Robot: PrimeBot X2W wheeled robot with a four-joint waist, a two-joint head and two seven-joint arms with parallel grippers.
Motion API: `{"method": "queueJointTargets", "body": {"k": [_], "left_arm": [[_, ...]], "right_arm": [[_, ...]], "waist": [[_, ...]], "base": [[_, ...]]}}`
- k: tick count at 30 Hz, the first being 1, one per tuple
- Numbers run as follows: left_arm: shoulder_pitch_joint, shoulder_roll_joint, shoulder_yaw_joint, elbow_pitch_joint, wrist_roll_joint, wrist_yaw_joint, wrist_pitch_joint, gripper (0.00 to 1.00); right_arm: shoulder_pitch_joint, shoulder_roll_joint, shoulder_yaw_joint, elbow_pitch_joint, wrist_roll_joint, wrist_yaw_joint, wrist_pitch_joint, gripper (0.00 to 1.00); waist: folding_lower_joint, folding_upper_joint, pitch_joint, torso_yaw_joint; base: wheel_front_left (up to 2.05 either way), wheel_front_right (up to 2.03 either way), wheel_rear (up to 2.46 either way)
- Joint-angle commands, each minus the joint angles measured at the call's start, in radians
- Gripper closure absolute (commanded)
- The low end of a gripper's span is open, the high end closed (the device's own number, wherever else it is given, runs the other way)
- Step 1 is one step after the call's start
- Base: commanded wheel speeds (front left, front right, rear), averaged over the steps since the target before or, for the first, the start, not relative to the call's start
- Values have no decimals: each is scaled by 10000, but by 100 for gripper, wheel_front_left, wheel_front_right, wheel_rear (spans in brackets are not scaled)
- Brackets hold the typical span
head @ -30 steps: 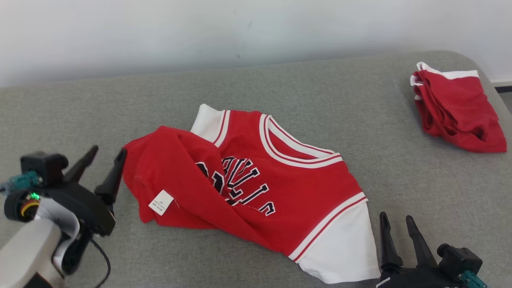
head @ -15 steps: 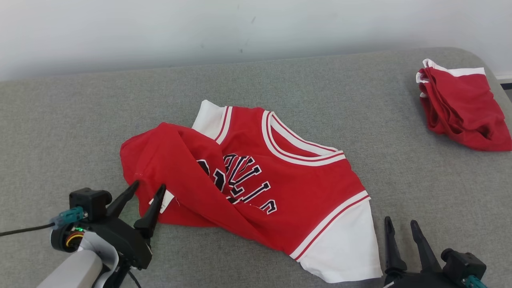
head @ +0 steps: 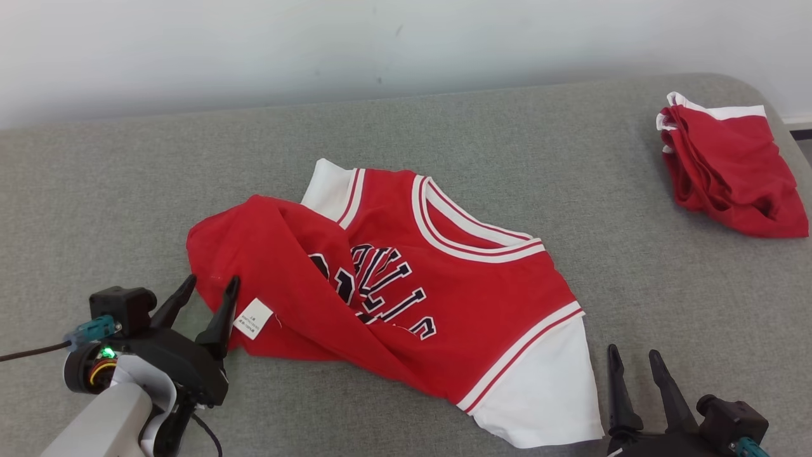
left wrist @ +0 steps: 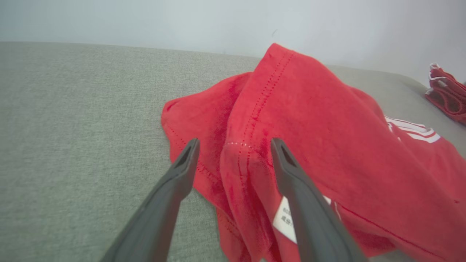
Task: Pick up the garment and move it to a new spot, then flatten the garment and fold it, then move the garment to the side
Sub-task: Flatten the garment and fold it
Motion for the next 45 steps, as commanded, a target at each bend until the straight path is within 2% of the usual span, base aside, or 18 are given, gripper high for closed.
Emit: {"method": "queueJointTargets", "body": {"k": [1,5,6,7,12,14,16,22,25,27,31,35,41,42,43,44,45], "left_arm": [[-86,-63,-16,67,9,-8,17,0],[-305,-300,-95,578,-53,-102,12,0],[-327,-349,-110,698,-114,-117,59,47],[-370,-352,-171,799,-87,-161,76,100],[-397,-378,-348,899,315,-218,-109,100],[-352,-299,-489,749,722,-76,-160,100],[125,-397,-226,34,977,213,-197,100],[1956,-10,459,-2764,1467,1128,-193,100],[3191,237,482,-4168,1388,1610,-195,100],[4010,192,645,-4890,991,1851,-197,100],[5339,18,923,-5424,312,1870,-196,100],[5954,-147,1265,-5109,477,1747,-197,100],[6095,-375,2157,-4405,801,1305,-198,100],[6128,-468,2279,-4236,829,1219,-198,71],[6154,-474,2363,-4065,994,1168,-198,47],[6173,-513,2460,-3930,1064,1102,-198,0],[6223,-581,2561,-3819,1076,1019,-198,0]], "right_arm": [[7,7,11,-4,-25,-22,-1,0],[-74,7,36,28,-56,-23,-1,0],[-73,5,13,27,-66,-22,-1,0],[-71,5,1,18,-78,-22,-1,0],[168,7,-164,-8,-110,-22,-1,0],[264,10,-203,39,-99,-22,-1,0],[400,7,-274,64,-41,-22,-2,0],[660,5,-286,63,-14,-22,-1,0],[717,8,-325,55,-2,-22,-1,0],[771,8,-305,65,0,-22,-1,0],[785,4,-288,99,-45,-22,-1,0],[829,-11,-306,120,-103,-22,-1,0],[848,-95,-258,175,-95,-22,-1,0],[839,-106,-239,192,-91,-23,-1,0],[833,-110,-202,212,-92,-22,-1,0],[834,-112,-173,223,-86,-23,-1,0],[838,-113,-153,230,-80,-23,-1,0]], "waist": [[1,-1,24,-28],[1,-1,62,-147],[1,-1,64,-168],[1,-1,71,-192],[1,-1,-60,-135],[1,-1,-190,-60],[1,-1,-428,136],[1,-1,-778,634],[1,-1,-849,856],[1,-1,-890,986],[1,-1,-940,1093],[1,-1,-1036,1151],[1,-1,-1168,1170],[1,-1,-1201,1158],[1,-1,-1241,1134],[1,-1,-1264,1116],[1,-1,-1298,1097]], "base": [[0,0,0],[0,0,0],[0,0,0],[0,0,0],[0,0,0],[0,0,0],[0,0,0],[0,0,0],[0,0,0],[0,0,0],[0,0,0],[0,0,0],[0,0,0],[0,0,0],[0,0,0],[0,0,0],[0,0,0]]}}
